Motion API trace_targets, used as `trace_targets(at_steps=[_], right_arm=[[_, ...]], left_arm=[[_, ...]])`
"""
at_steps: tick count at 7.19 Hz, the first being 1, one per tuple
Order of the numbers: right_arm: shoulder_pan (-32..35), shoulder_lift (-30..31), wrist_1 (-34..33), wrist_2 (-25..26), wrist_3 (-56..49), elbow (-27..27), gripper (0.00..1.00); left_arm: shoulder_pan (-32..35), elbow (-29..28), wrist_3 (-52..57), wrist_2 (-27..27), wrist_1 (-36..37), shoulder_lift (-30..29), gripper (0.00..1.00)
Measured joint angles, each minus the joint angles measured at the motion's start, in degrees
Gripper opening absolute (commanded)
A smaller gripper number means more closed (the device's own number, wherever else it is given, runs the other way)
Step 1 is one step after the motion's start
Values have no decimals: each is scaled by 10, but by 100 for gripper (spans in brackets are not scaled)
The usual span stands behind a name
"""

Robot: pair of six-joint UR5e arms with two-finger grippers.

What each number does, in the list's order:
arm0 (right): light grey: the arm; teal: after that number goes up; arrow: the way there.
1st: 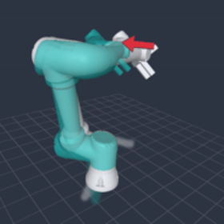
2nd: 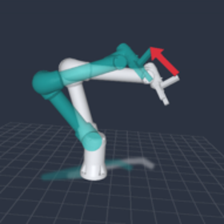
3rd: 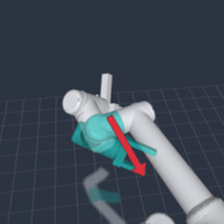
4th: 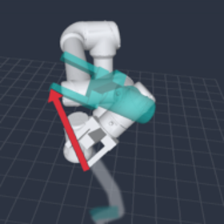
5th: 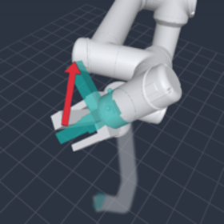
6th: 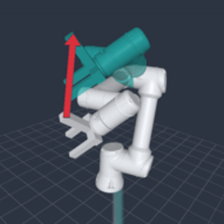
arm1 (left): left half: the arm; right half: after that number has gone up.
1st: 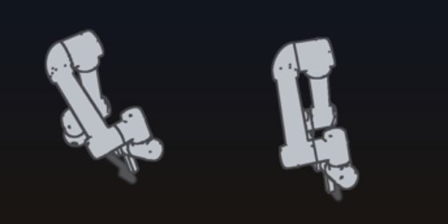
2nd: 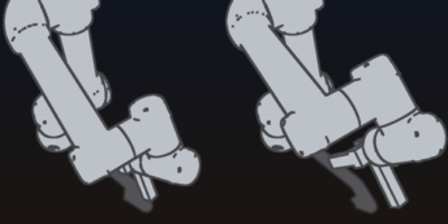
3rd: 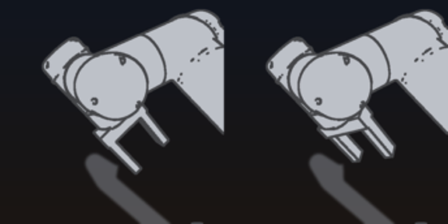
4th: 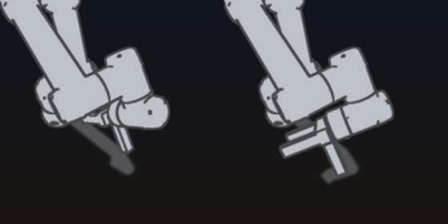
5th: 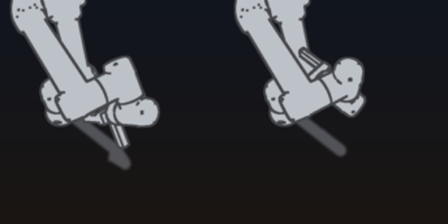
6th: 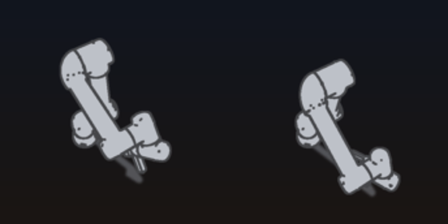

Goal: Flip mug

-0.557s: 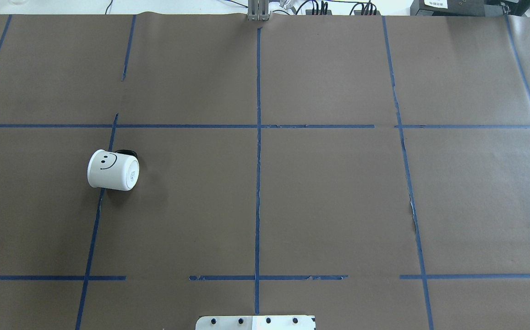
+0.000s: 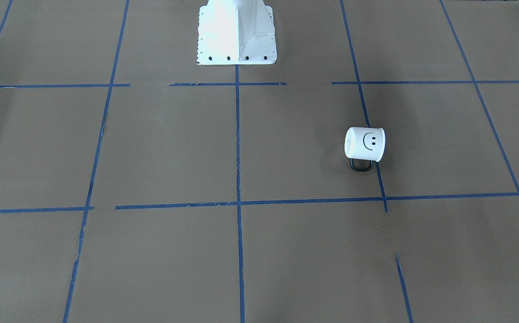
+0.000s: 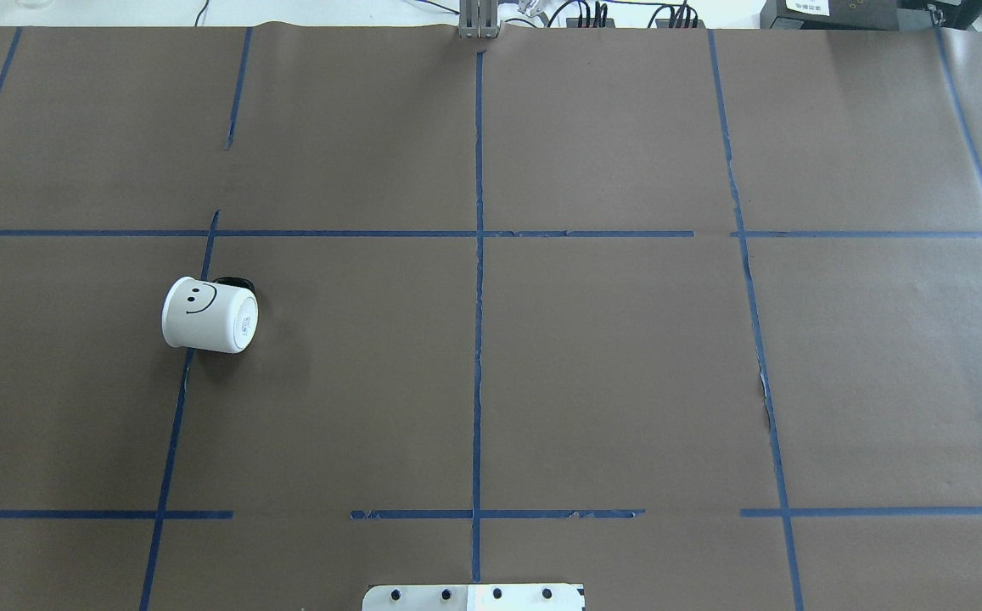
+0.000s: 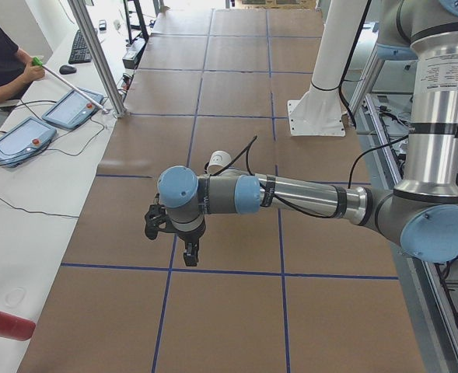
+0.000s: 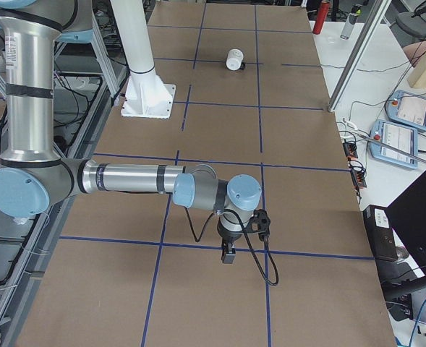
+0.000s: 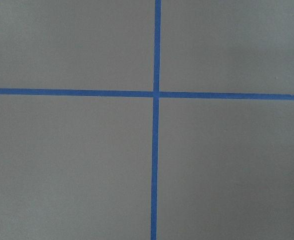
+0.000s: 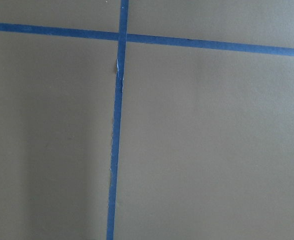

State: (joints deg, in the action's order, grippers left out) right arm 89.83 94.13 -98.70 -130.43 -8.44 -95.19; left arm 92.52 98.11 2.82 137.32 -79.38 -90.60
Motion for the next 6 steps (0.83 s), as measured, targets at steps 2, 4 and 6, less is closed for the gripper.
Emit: trace_targets(at_steps=[2,4,6], right_arm=[[0,0,0,0,0,0,100],[0,0,0,0,0,0,100],[0,0,0,0,0,0,100]], left_arm=[[0,6,0,0,-28,1,100],[-5,17,-4,1,-83,11,100],[-37,19,-80,5,-162,15,100]])
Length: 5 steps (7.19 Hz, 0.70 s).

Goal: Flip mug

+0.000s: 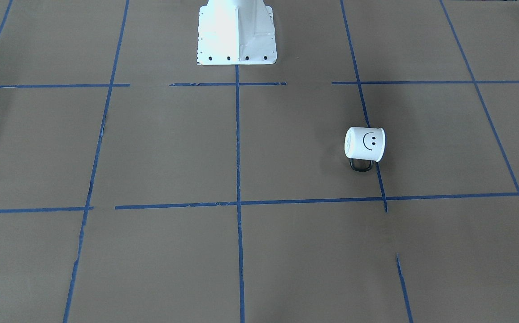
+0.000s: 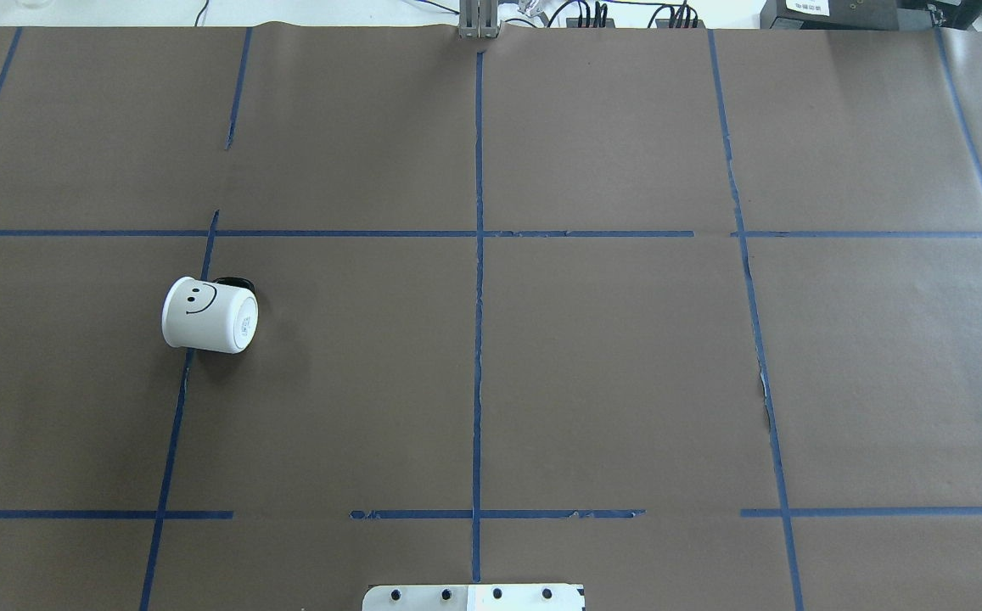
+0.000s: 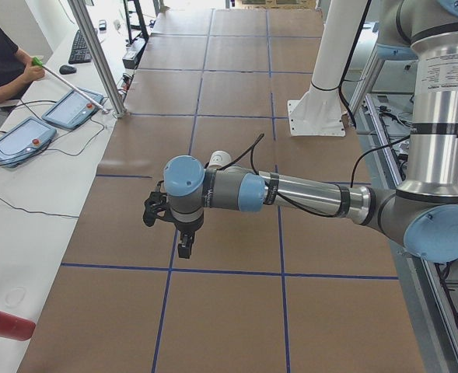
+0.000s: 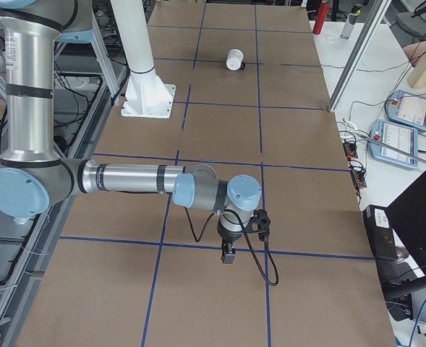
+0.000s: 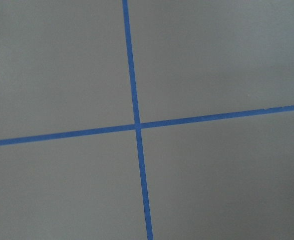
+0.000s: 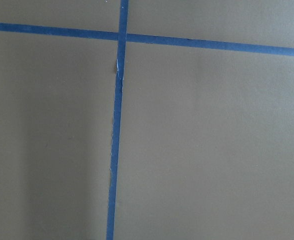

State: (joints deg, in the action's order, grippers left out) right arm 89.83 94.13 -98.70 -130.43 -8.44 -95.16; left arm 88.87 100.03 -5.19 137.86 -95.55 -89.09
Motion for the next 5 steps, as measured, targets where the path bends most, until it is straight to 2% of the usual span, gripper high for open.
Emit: trace_targets(at_steps=[3,5], right_arm=[[0,0,0,0,0,0,100],[0,0,0,0,0,0,100]], left_arm=[[-76,-5,-200,12,-147,18,100],[-125,-27,-387,17,-299,32,100]])
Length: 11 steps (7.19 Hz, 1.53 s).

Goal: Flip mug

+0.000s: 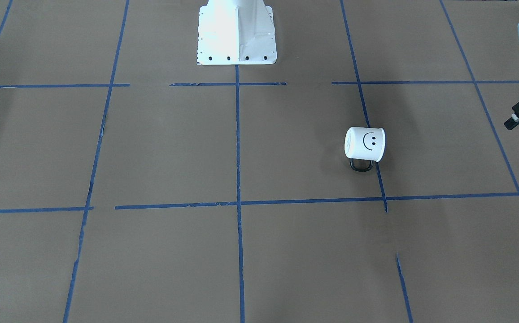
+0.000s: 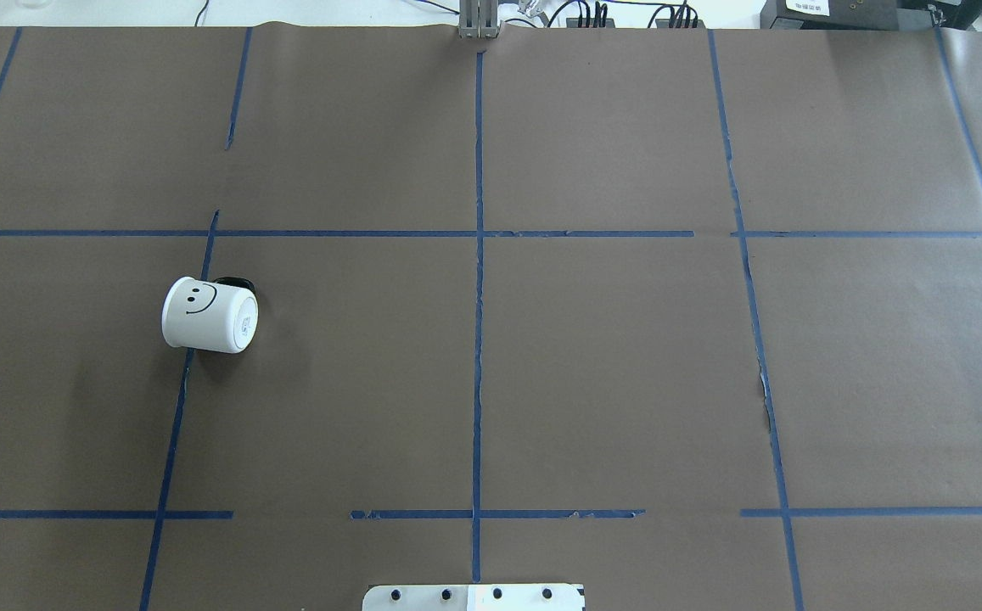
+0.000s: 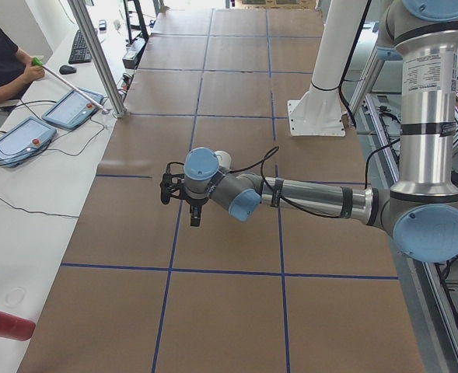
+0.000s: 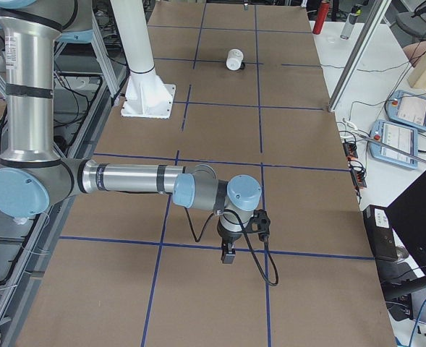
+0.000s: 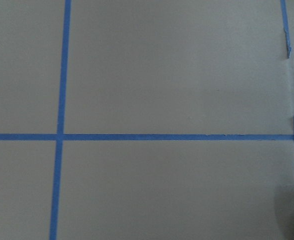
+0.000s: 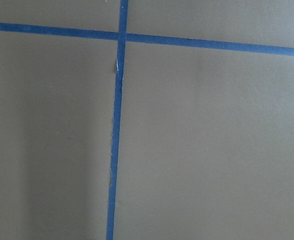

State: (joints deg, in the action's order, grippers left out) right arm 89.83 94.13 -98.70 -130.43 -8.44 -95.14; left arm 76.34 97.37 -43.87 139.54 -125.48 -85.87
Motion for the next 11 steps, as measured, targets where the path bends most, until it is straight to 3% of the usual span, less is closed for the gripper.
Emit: trace_targets(at_steps=[4,7,8,9,11], right_arm=[[0,0,0,0,0,0,100],[0,0,0,0,0,0,100],[0,0,0,0,0,0,100],[0,0,0,0,0,0,100],[0,0,0,0,0,0,100]], left_arm=[[-55,-135,-309,-16,-428,2,100],[-121,-148,-523,-100,-530,-22,100],[-157,-147,-593,-156,-569,-30,100],[-198,-149,-634,-213,-616,-38,100],[-233,-154,-618,-251,-658,-72,100]])
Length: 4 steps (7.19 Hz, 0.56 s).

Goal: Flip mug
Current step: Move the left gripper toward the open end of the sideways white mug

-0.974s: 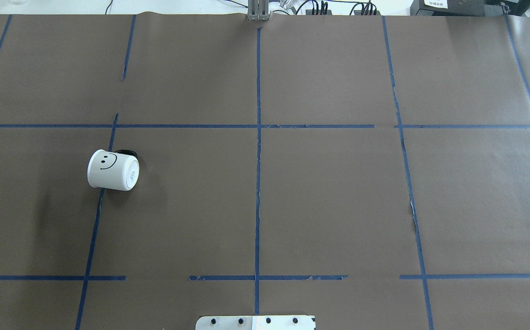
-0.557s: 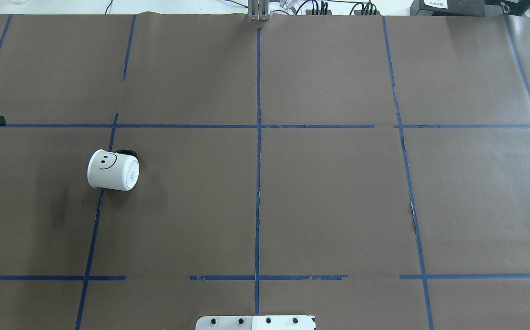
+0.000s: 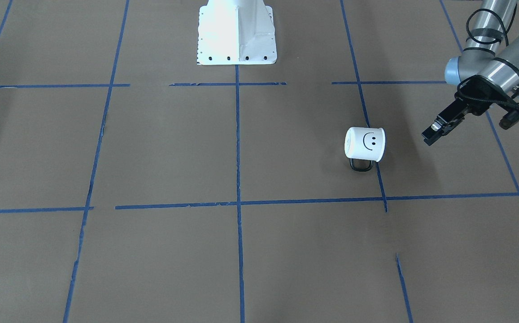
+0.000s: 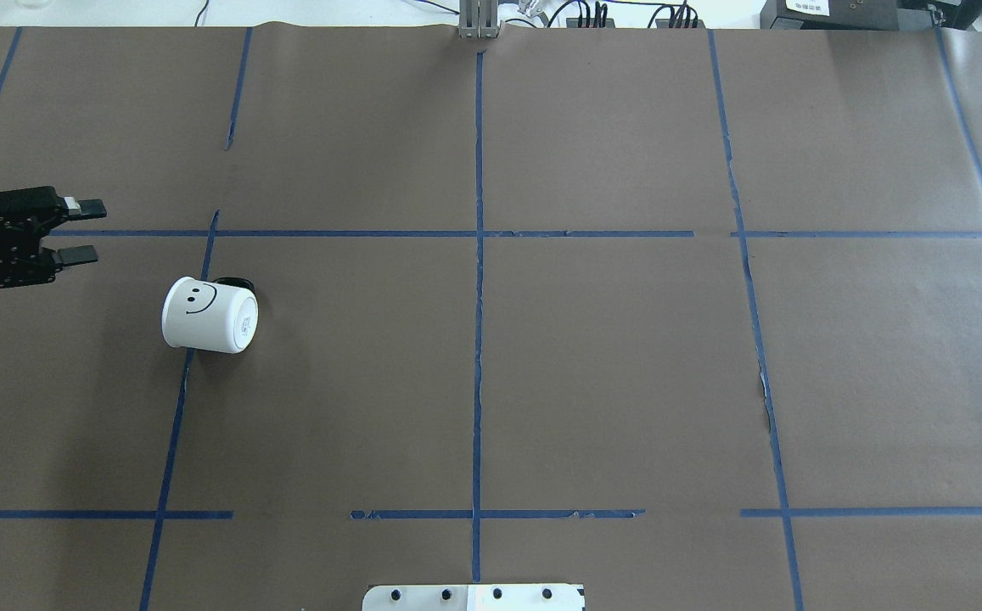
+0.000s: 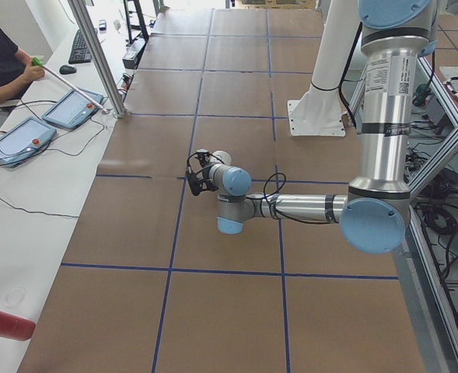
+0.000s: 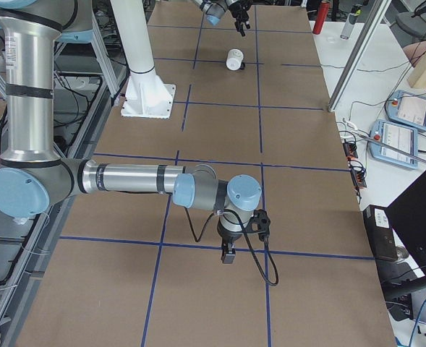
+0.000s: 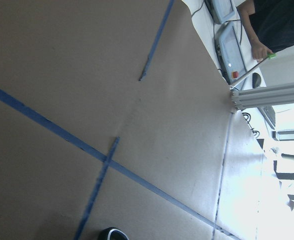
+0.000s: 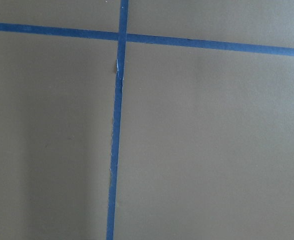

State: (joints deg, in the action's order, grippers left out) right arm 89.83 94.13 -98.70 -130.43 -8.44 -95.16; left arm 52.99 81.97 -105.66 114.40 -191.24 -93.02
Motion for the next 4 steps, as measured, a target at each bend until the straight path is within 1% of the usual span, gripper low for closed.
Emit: trace_targets(at_steps=[2,4], right_arm=[[0,0,0,0,0,0,100],[0,0,0,0,0,0,100]], left_arm=[[-7,-17,109,-4,-8,-12,100],[-19,-51,151,-4,-41,-18,100]])
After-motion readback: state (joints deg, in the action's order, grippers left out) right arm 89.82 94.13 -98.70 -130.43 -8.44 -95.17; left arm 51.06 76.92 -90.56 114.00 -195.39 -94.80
